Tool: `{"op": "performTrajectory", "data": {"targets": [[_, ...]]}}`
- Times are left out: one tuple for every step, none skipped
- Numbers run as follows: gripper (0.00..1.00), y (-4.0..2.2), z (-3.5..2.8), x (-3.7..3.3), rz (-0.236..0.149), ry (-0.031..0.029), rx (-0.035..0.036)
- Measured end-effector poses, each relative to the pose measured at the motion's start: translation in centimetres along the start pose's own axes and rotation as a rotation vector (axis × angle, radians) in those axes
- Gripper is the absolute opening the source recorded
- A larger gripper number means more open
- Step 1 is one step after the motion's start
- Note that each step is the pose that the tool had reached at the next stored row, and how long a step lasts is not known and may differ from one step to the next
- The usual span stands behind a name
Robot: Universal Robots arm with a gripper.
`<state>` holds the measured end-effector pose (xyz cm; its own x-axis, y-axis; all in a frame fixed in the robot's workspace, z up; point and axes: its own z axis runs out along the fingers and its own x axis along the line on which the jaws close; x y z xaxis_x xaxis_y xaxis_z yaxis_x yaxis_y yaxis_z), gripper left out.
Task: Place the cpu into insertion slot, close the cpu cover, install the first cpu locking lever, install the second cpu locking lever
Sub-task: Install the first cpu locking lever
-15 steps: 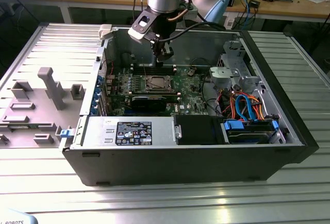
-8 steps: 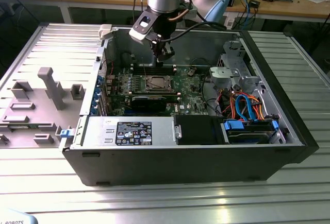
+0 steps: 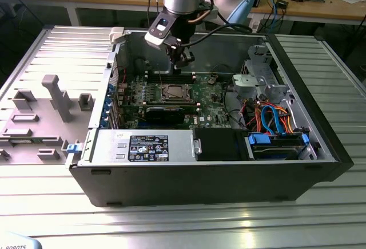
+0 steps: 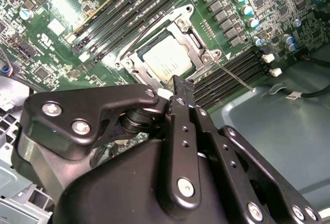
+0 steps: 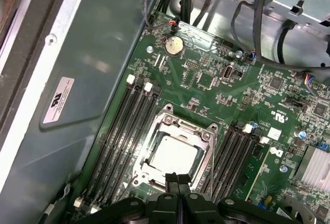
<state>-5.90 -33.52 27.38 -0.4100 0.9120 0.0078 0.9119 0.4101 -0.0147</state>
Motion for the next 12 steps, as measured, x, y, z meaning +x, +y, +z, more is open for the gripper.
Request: {"op": "performTrajectory", "data": {"targets": [[0.11, 0.00, 0.00, 0.00, -0.006, -0.0001, 0.0000], [0.11, 0.00, 0.00, 0.00, -0.011, -0.0002, 0.0001], [0.11, 0.00, 0.00, 0.00, -0.017, -0.0003, 0.0001], [0.11, 0.00, 0.00, 0.00, -0.021, -0.0003, 0.0001], [0.11, 0.00, 0.00, 0.00, -0.030, -0.0005, 0.0002], [0.11, 0.00, 0.00, 0.00, -0.036, -0.0006, 0.0003], [0.11, 0.00, 0.00, 0.00, -0.043, -0.0007, 0.0004], [0.11, 0.00, 0.00, 0.00, -0.050, -0.0008, 0.0004], [0.11, 0.00, 0.00, 0.00, -0.055, -0.0008, 0.0003], [0.11, 0.00, 0.00, 0.00, -0.064, -0.0009, 0.0005], [0.11, 0.00, 0.00, 0.00, -0.069, -0.0010, 0.0005], [0.11, 0.00, 0.00, 0.00, -0.074, -0.0011, 0.0006]]}}
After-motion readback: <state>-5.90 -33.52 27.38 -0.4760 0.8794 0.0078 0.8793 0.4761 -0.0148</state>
